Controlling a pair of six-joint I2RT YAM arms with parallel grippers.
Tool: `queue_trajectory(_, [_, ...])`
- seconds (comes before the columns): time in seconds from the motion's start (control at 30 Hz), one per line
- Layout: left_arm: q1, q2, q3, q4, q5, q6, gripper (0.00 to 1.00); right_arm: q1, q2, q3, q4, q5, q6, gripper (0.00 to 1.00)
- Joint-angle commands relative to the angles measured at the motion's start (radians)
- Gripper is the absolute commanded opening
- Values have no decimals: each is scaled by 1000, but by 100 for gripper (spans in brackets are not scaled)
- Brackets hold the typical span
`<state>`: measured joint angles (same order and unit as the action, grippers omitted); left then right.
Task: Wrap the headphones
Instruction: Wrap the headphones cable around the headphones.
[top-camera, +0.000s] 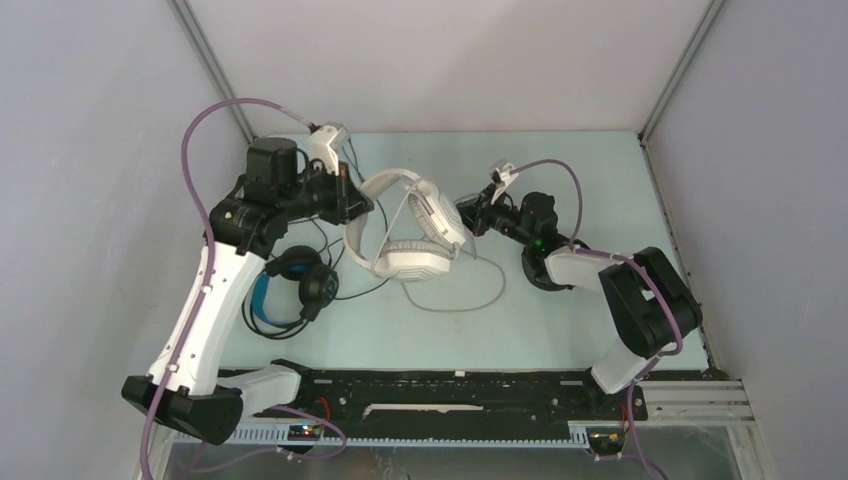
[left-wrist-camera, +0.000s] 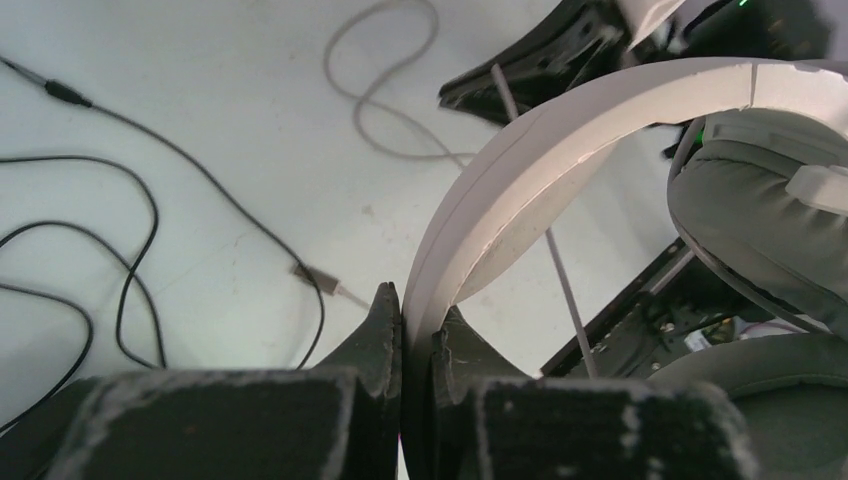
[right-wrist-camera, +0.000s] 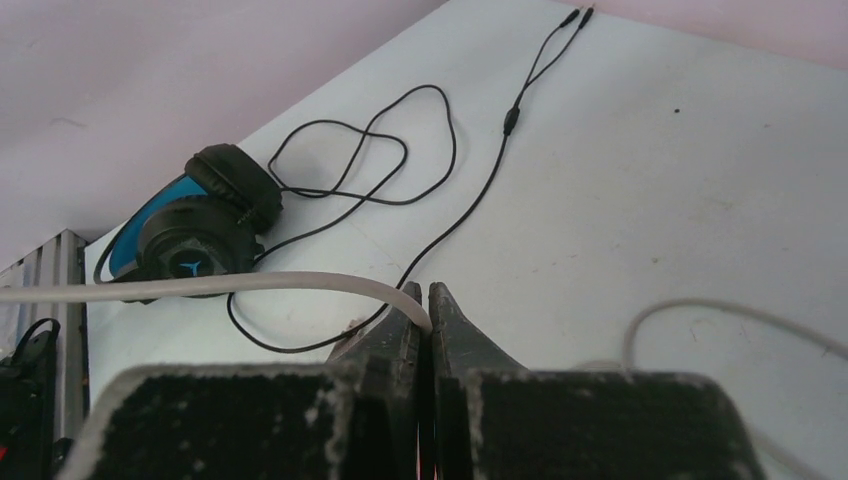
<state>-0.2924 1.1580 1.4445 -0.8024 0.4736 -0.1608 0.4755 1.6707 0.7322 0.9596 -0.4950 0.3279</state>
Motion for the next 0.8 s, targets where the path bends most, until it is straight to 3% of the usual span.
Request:
queue_trajectory(0.0, [-36, -19, -29, -48, -34, 106, 0, -38, -82, 117, -320, -22, -49, 0])
queue_trajectory(0.43, [-247, -13, -88, -19, -521, 359, 0, -66, -197, 375, -850, -179, -59, 0])
queue_trajectory(0.63, [-290, -18, -107, 45, -720, 422, 0, -66, -241, 432, -979, -257, 21, 0])
queue_trajectory(0.77, [-306, -21, -127, 89, -786, 455, 0, -57, -256, 441, -970, -350, 106, 0])
